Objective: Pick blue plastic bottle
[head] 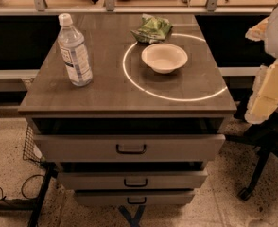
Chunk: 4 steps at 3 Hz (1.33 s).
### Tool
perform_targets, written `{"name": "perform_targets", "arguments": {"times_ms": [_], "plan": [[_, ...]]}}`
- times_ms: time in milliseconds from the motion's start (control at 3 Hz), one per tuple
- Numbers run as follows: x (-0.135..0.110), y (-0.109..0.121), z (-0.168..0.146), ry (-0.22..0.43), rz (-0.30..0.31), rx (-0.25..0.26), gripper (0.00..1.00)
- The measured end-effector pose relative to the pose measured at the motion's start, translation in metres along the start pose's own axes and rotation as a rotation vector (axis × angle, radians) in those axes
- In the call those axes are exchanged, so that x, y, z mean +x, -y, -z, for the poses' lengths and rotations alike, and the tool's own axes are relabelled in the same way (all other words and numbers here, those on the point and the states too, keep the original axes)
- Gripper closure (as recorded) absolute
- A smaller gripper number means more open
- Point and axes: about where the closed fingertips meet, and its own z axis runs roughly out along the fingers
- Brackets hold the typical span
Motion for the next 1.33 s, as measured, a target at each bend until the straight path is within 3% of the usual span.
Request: {"name": "perform_targets", "arguments": {"times_ms": [333,667,1000,1333], "plan": [[0.000,0.000,0.000,0.000,0.000,0.000,0.00],[-0.011,0.012,0.000,0.090,-0.010,0.045,0.00],[-0.028,0.032,-0.013,0.289,-0.046,0.094,0.00],[-0.058,0.069,-0.029,0.538,-0.061,0.155,0.00]]}}
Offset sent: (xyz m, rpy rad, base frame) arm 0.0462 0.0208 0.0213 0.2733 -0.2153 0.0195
